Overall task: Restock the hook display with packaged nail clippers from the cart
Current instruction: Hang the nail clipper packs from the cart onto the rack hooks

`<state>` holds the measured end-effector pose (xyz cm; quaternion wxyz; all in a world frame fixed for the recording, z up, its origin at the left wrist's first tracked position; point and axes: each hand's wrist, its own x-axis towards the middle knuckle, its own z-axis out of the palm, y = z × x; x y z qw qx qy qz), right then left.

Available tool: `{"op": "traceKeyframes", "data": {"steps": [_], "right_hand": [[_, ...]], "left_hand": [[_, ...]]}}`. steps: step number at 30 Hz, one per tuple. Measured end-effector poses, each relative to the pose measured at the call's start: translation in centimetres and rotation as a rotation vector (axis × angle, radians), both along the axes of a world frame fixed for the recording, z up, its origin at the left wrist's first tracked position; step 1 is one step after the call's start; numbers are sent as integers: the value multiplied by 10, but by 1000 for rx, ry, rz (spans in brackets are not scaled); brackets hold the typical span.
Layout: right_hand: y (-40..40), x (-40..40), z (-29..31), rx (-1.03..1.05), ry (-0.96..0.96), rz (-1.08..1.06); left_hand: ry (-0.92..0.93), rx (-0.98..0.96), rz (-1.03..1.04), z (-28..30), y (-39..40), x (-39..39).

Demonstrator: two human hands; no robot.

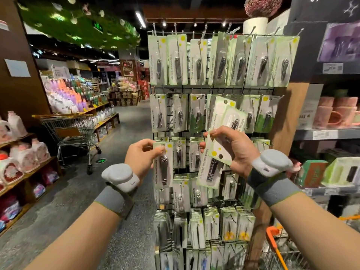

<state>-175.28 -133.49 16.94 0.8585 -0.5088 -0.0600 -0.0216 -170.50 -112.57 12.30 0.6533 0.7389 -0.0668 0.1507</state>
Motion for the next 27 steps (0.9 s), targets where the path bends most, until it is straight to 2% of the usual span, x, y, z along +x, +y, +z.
{"op": "traceKeyframes", "data": {"steps": [3, 8, 13, 27], "right_hand": [[-3, 8, 4, -24, -19, 29], [-9, 27, 7, -54, -14, 90], [-17, 41, 11, -94, -38, 126], [-9, 55, 12, -84, -62, 115]], "left_hand": [[-82, 158, -12, 5, -5, 10], [-115, 466, 2, 10, -21, 29], [-186, 702, 114, 11, -29, 42], [-217, 827, 29, 19, -29, 58]]}}
